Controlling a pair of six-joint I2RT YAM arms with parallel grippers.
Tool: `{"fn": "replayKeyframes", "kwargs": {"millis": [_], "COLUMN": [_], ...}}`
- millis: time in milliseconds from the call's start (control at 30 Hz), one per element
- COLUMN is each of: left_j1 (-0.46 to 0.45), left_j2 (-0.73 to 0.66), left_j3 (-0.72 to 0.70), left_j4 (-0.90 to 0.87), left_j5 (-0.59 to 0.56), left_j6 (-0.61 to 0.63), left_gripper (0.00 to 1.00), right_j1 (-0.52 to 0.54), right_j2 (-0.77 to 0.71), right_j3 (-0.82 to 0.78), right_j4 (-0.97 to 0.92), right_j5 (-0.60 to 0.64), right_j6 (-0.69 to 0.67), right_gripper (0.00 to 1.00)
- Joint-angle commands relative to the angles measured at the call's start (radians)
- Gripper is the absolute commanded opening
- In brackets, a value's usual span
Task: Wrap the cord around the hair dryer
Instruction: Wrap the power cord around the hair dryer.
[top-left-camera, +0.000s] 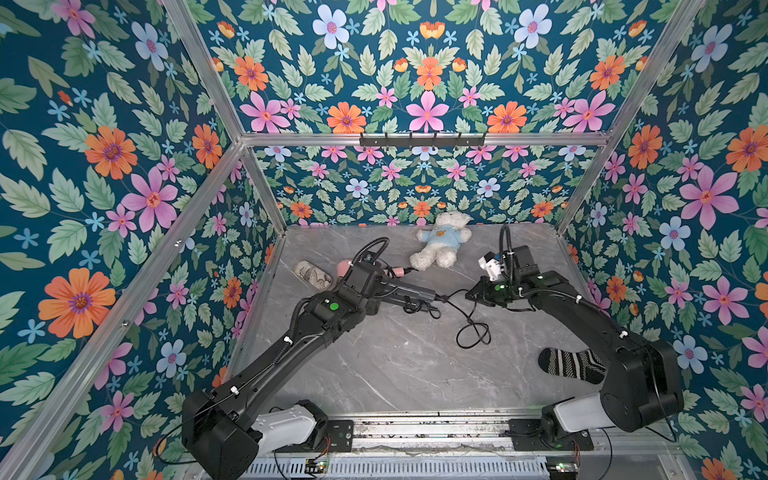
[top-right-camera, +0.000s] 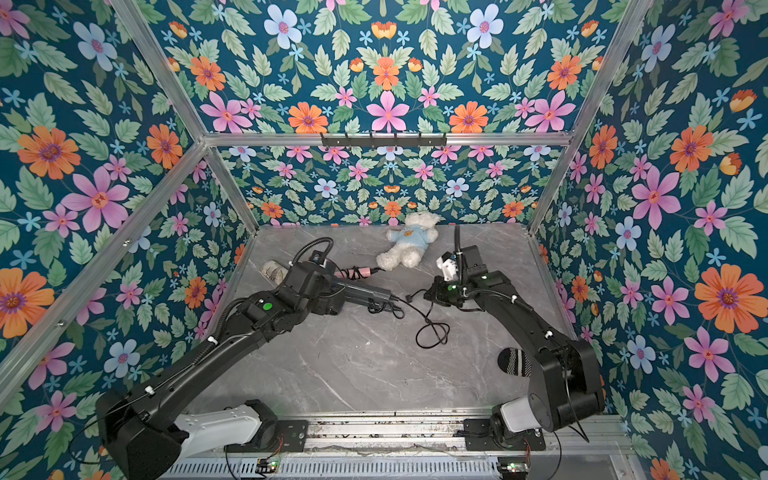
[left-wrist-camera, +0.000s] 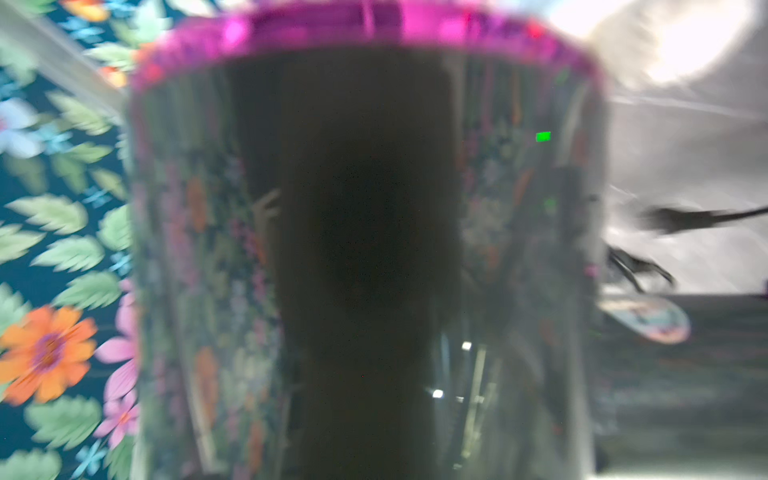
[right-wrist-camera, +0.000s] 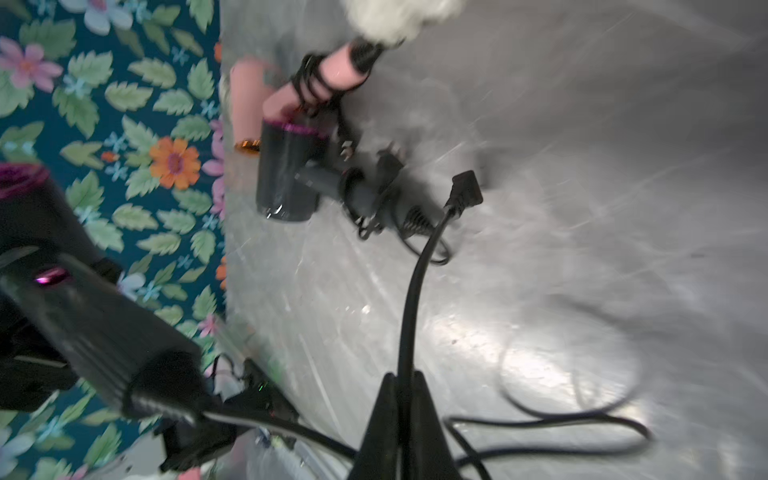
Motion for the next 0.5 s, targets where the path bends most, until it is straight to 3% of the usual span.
{"fn": "replayKeyframes", "kwargs": {"millis": [0, 167, 333, 433, 467], "left_j1": [0.093, 0.253, 0.395, 0.442, 0.446], "left_j2": [-0.031, -0.090, -0.101, -0.102, -0.101], "left_j3": [0.035, 0.072, 0.154, 0.204, 0.204], "left_j4": [-0.067, -0.146, -0.165, -0.128, -0.097], "left_j5": [-0.118, -0.254, -0.351, -0.239, -0.157], "left_j6": [-0.080, -0.110, -0.113, -0.108, -0.103], "left_gripper": [0.00, 0.00, 0.00, 0.00, 0.00], "right_j1": [-0.127, -0.290, -0.314, -0.287, -0.275], "right_j2": [-0.016, -0.010, 0.020, 0.028, 0.026], "right_j3": [0.000, -0.023, -0.043, -0.085, -0.100], "right_j4": [-0.092, -0.072, -0.051, -0.049, -0.044], "right_j5": [0.197, 0.292, 0.327, 0.289, 0.270], "right_j6": [-0.115, -0.160, -0.165, -0.190, -0.202], "right_gripper": [0.00, 0.00, 0.00, 0.00, 0.07]}}
